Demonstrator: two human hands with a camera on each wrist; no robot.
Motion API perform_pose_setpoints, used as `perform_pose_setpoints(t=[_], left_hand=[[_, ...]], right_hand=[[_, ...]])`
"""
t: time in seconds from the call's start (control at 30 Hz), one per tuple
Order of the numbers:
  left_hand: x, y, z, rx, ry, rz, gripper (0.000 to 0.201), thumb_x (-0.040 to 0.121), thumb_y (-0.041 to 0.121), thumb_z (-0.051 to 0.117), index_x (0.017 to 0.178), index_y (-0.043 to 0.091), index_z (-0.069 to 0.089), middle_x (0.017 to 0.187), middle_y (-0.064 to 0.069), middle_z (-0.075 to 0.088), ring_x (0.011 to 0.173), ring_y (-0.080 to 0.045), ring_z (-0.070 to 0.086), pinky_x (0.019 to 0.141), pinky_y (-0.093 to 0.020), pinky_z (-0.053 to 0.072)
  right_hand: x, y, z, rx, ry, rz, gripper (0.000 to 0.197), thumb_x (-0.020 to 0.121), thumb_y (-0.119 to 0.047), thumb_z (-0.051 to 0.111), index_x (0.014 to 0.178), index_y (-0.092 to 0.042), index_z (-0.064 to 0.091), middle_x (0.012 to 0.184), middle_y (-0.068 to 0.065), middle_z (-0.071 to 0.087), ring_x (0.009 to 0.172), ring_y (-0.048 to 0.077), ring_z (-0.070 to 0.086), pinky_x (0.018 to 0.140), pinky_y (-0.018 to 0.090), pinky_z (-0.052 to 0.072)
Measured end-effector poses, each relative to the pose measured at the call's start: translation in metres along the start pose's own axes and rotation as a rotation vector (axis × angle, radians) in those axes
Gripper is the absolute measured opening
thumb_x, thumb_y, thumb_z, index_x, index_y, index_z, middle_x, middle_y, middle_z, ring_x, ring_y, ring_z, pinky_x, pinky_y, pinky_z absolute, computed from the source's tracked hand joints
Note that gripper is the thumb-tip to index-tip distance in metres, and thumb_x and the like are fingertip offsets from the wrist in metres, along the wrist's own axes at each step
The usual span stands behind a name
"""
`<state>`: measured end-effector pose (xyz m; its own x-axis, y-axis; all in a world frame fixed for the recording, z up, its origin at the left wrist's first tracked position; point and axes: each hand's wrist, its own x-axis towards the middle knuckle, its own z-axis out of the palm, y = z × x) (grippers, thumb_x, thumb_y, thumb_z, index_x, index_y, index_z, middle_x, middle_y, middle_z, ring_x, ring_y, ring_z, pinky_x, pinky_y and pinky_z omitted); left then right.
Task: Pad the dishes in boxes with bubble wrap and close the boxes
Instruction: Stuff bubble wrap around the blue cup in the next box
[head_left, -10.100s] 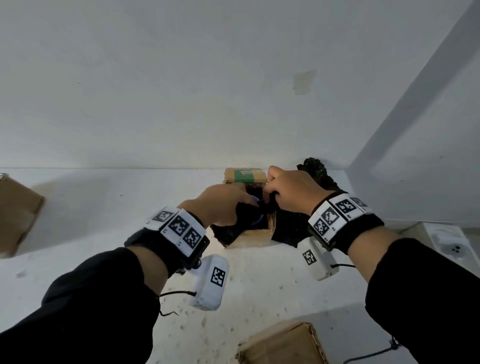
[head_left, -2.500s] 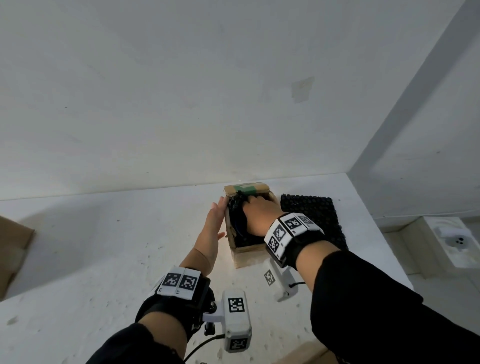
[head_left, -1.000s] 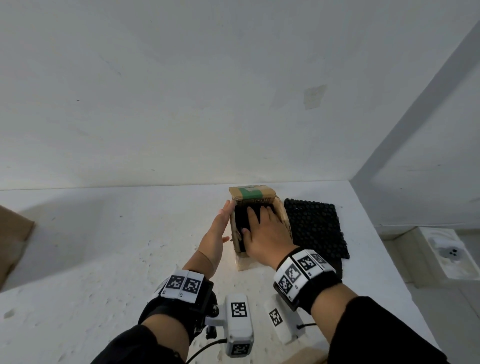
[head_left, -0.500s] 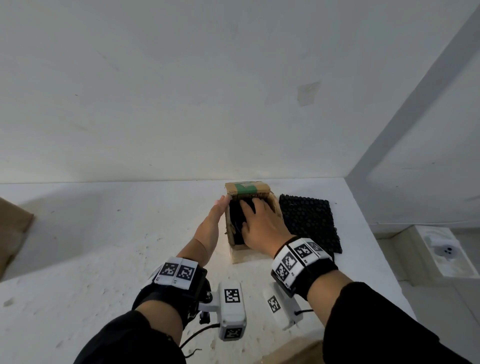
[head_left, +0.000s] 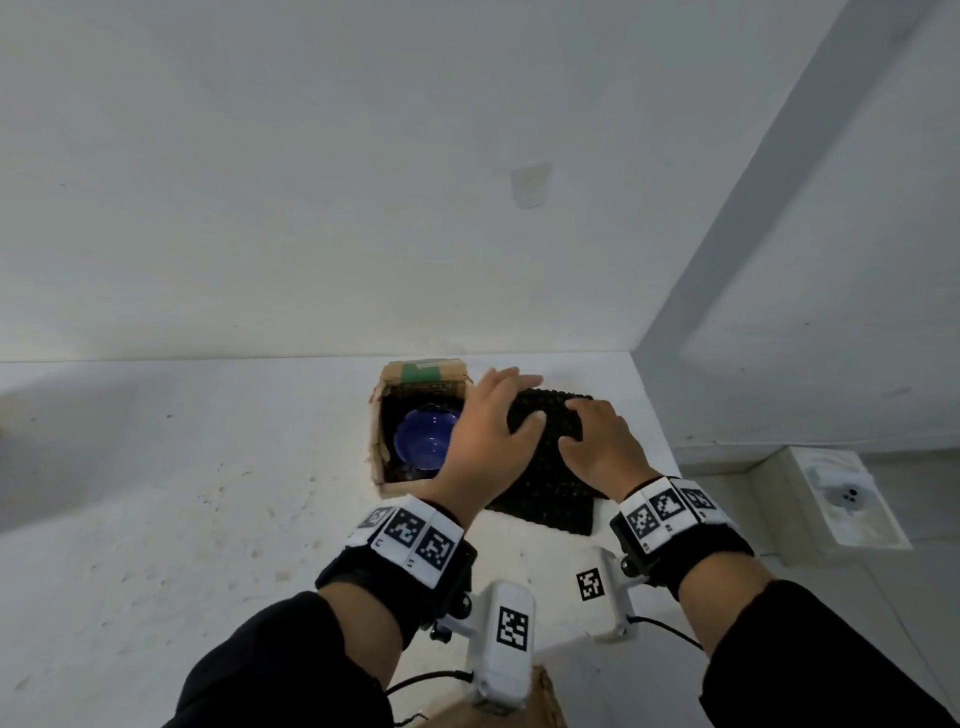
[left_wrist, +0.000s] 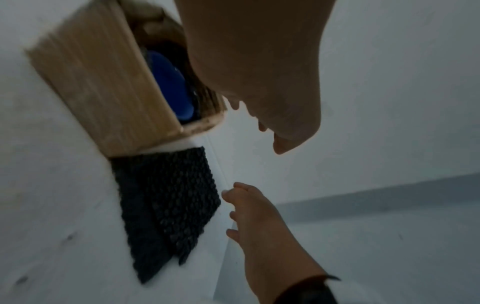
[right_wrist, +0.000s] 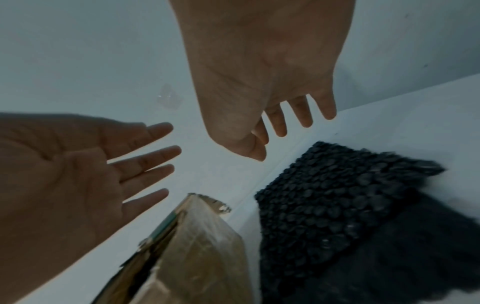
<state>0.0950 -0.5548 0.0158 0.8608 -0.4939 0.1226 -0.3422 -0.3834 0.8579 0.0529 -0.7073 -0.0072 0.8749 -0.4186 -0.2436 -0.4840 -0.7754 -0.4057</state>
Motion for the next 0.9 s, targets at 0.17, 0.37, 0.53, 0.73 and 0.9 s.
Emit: perform_pose_setpoints(t=[0.17,0.37,0.53,0.73,0.9], left_hand=[[0.006,-0.005,0.048,0.162,-0.149,-0.2,0.054,0.091,0.026,0.055,0.141,0.019,0.037,0.147,-0.003,0.036,0.137,-0.019,0.031,0.111,-0.032,0.028],[0.014,-0.02,0.082,0.242,-0.336,-0.575,0.071,0.09,0.037,0.052,0.148,0.027,0.011,0.156,-0.022,-0.005,0.143,-0.043,-0.005,0.116,-0.055,0.01],[0.013,-0.026,0.088,0.228,-0.269,-0.754,0.081,0.088,0.037,0.051,0.149,0.022,0.0,0.154,-0.027,-0.005,0.144,-0.038,-0.003,0.117,-0.05,0.007],[0.015,-0.015,0.081,0.033,-0.222,-0.746,0.077,0.083,0.025,0.052,0.147,0.026,0.01,0.136,-0.017,0.041,0.124,-0.034,0.042,0.106,-0.046,0.037],[0.015,0.003,0.066,-0.033,-0.148,-0.645,0.073,0.086,0.006,0.049,0.147,0.026,0.014,0.123,-0.014,0.056,0.109,-0.032,0.057,0.091,-0.037,0.049]], right_hand=[[0.0,0.035,0.016,0.042,-0.127,0.146,0.062,0.087,-0.026,0.053,0.143,-0.018,0.027,0.139,0.014,0.031,0.125,0.032,0.04,0.098,0.039,0.041],[0.007,0.051,0.029,0.437,-0.053,0.376,0.069,0.084,-0.022,0.064,0.142,-0.008,0.027,0.135,0.019,0.033,0.113,0.035,0.049,0.09,0.037,0.046],[0.016,0.058,0.034,0.661,-0.067,0.467,0.054,0.083,-0.018,0.065,0.128,-0.001,0.041,0.101,0.011,0.055,0.088,0.024,0.053,0.08,0.039,0.05],[0.015,0.057,0.024,0.785,-0.183,0.414,0.013,0.087,-0.014,0.062,0.096,-0.005,0.058,0.099,0.015,0.063,0.094,0.03,0.061,0.078,0.033,0.052],[0.009,0.056,0.005,0.814,-0.155,0.327,0.015,0.088,-0.006,0.058,0.103,-0.003,0.061,0.097,0.015,0.064,0.091,0.029,0.062,0.071,0.03,0.051]])
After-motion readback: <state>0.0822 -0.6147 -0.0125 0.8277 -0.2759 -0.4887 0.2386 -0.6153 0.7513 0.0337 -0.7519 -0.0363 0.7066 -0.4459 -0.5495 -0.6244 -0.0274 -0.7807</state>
